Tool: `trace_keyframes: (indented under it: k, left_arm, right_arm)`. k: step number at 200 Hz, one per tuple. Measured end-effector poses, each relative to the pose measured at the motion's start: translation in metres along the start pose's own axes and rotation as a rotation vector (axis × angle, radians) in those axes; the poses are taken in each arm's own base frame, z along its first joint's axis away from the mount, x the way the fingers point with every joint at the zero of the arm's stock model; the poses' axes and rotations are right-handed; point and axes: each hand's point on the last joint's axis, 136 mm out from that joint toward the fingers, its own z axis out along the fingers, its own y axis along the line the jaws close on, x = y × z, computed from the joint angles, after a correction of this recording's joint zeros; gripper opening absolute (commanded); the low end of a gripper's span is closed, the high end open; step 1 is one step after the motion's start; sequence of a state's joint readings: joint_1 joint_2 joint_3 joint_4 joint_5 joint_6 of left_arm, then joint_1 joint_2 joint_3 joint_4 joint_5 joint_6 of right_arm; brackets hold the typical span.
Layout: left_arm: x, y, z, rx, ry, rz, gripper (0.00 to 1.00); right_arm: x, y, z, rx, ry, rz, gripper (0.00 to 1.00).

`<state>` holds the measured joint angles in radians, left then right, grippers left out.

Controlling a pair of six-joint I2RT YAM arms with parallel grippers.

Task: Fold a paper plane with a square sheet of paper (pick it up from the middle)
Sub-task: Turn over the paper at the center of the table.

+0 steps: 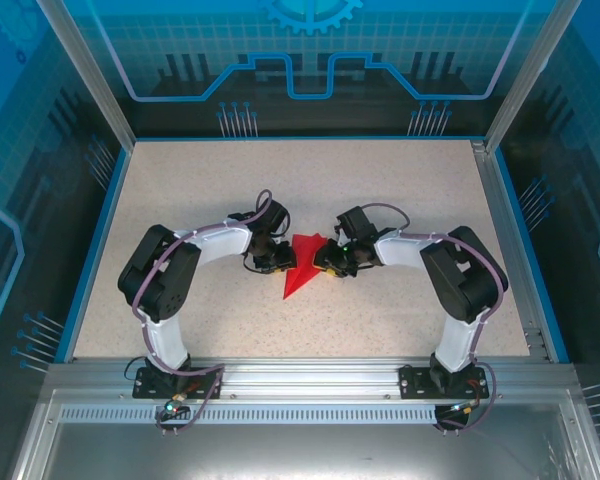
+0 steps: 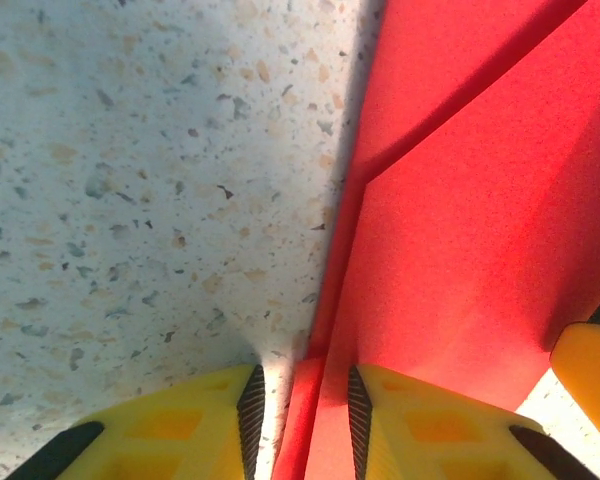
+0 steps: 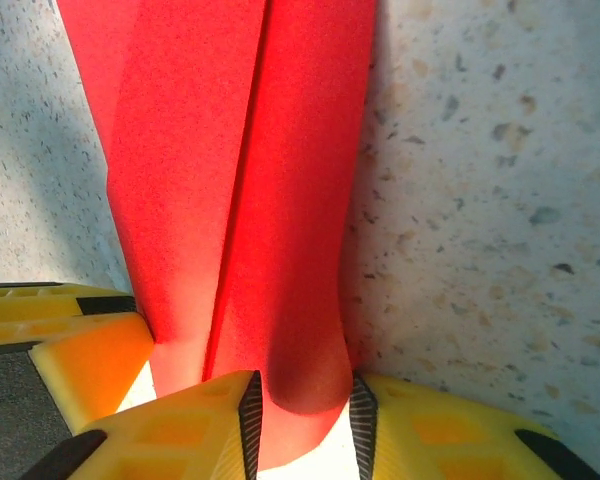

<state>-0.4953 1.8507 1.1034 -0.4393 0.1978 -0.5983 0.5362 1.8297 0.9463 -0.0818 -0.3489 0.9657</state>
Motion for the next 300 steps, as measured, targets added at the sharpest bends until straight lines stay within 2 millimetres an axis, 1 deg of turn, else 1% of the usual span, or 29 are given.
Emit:
trace_keyframes:
  k: [14,31,62,83,101,127,161,208,300]
  left_arm:
    - [0.000,0.001,0.000,-0.002,0.001,-0.002,0.28]
    - [0.000,0.001,0.000,-0.003,0.000,-0.003,0.28]
    - [-0.001,0.002,0.000,-0.004,-0.001,-0.007,0.27]
    - [-0.002,0.004,0.000,0.008,0.004,-0.025,0.26]
    - [-0.002,0.004,0.000,0.036,0.015,-0.057,0.26]
    - [-0.003,0.005,-0.001,0.062,0.025,-0.089,0.26]
    - [-0.003,0.005,-0.002,0.085,0.022,-0.101,0.26]
    - [-0.003,0.004,-0.002,0.101,0.017,-0.102,0.27]
    - [-0.004,0.003,-0.003,0.116,0.006,-0.119,0.27]
  right_arm:
    - [-0.002,0.003,0.001,-0.012,-0.004,-0.003,0.34]
    - [-0.005,0.010,0.004,-0.036,-0.014,-0.019,0.36]
    - [-0.010,0.022,0.003,-0.087,-0.030,-0.039,0.38]
    - [-0.014,0.031,0.002,-0.123,-0.044,-0.050,0.40]
    - [-0.017,0.034,0.003,-0.134,-0.053,-0.056,0.40]
    - [-0.020,0.034,0.008,-0.135,-0.053,-0.054,0.40]
    - [-0.020,0.029,0.015,-0.123,-0.043,-0.047,0.38]
    - [-0.025,0.037,0.019,-0.141,-0.043,-0.058,0.37]
    - [-0.027,0.037,0.023,-0.144,-0.045,-0.063,0.33]
